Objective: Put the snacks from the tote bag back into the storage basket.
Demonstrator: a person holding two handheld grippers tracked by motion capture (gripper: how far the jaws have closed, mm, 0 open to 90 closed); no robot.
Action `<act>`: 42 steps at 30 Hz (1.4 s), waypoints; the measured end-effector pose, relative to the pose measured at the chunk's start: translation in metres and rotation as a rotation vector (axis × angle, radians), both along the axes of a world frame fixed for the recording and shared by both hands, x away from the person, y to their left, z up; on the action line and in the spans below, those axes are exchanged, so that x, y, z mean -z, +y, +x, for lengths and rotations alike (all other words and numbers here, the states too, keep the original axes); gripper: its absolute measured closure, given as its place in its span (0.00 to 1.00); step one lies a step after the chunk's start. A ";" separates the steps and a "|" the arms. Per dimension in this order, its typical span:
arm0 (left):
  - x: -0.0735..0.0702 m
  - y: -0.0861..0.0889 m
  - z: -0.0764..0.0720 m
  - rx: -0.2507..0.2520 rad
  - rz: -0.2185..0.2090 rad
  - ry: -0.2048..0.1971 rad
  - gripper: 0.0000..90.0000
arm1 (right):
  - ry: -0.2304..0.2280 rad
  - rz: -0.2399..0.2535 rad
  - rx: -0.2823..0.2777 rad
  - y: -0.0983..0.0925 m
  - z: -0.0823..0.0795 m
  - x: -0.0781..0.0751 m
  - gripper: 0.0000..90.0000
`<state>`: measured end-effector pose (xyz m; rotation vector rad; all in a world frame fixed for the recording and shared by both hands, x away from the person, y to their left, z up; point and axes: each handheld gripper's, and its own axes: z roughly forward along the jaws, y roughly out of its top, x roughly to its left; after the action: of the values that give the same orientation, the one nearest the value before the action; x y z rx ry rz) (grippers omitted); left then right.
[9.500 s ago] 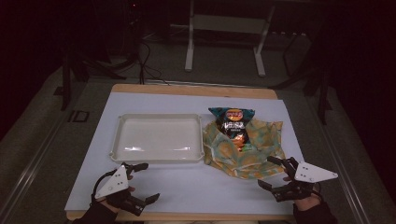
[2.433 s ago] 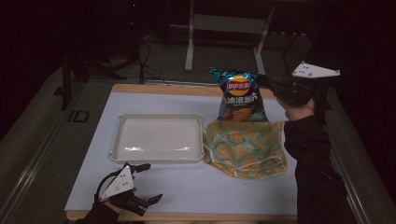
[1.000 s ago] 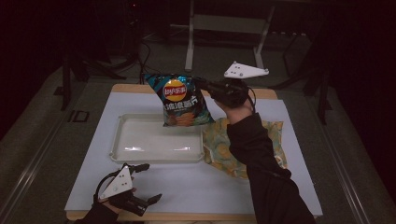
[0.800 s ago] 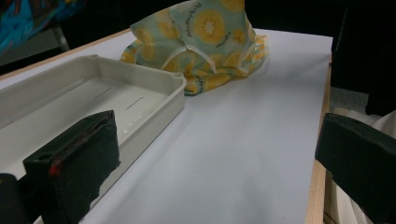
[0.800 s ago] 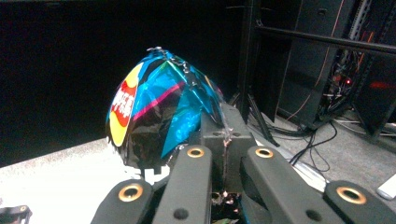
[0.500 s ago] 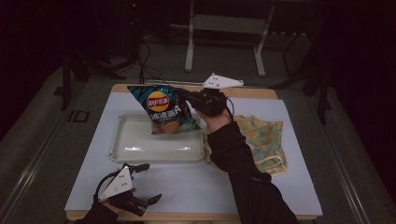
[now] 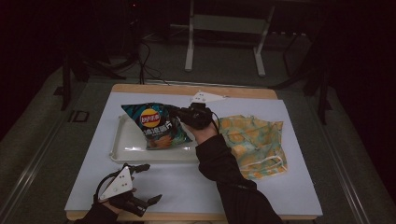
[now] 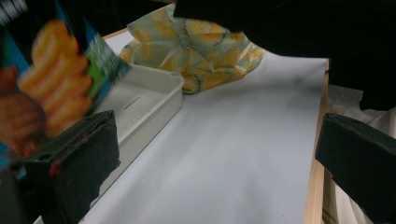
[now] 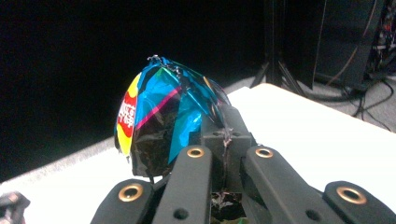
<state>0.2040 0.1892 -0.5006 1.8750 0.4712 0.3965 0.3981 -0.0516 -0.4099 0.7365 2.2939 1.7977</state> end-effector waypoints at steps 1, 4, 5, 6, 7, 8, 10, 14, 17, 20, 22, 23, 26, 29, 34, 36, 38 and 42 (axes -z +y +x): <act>0.000 0.000 0.000 0.001 -0.002 0.000 0.00 | 0.004 -0.006 -0.001 0.001 0.000 0.003 1.00; 0.000 0.000 0.000 0.001 -0.002 0.001 0.00 | 0.025 -0.003 -0.006 -0.001 0.000 0.010 1.00; 0.000 0.000 0.000 0.001 -0.003 0.001 0.00 | 0.027 -0.012 -0.004 -0.002 -0.001 0.011 1.00; 0.000 0.000 0.000 0.001 -0.002 0.002 0.00 | 0.031 -0.024 -0.006 -0.003 -0.001 0.014 1.00; 0.000 0.000 0.000 0.001 -0.002 0.002 0.00 | 0.033 -0.032 -0.004 -0.005 0.000 0.015 1.00; 0.000 0.000 0.000 0.002 0.000 0.002 0.00 | 0.040 -0.038 0.000 -0.007 0.000 0.017 1.00; 0.000 -0.001 0.000 0.003 0.002 0.001 0.00 | 0.057 -0.051 0.012 -0.010 0.003 0.019 1.00; 0.001 -0.001 0.000 0.002 0.005 0.001 0.00 | 0.083 -0.081 0.030 -0.014 0.006 0.025 1.00; 0.001 -0.001 0.001 0.005 0.007 0.004 0.00 | 0.099 -0.099 0.040 -0.016 0.009 0.030 1.00; 0.001 -0.001 0.000 0.006 0.008 0.004 0.00 | 0.114 -0.119 0.058 -0.016 0.014 0.036 1.00; 0.001 -0.001 0.000 0.008 0.008 0.003 0.00 | 0.123 -0.143 0.079 -0.014 0.018 0.039 1.00; 0.001 -0.002 0.000 0.009 0.008 0.004 0.00 | 0.117 -0.161 0.090 -0.013 0.020 0.041 1.00; 0.001 -0.002 0.000 0.015 0.011 0.004 0.00 | 0.122 -0.194 0.114 -0.009 0.025 0.045 1.00; 0.001 -0.002 0.000 0.020 0.011 0.004 0.00 | 0.133 -0.212 0.130 -0.006 0.031 0.048 1.00; 0.001 -0.002 0.000 0.022 0.008 0.005 0.00 | 0.162 -0.231 0.165 -0.003 0.042 0.052 0.96; 0.001 -0.002 0.000 0.022 0.007 0.005 0.00 | 0.165 -0.243 0.181 -0.002 0.043 0.051 0.88; 0.001 -0.002 0.000 0.021 0.006 0.006 0.00 | 0.171 -0.243 0.186 -0.002 0.044 0.050 0.84; 0.001 -0.002 0.000 0.021 0.007 0.005 0.00 | 0.168 -0.260 0.203 -0.005 0.044 0.044 0.76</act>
<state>0.2036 0.1875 -0.5012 1.8867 0.4538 0.3805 0.4426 -0.0561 -0.4539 1.0620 2.3916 1.3668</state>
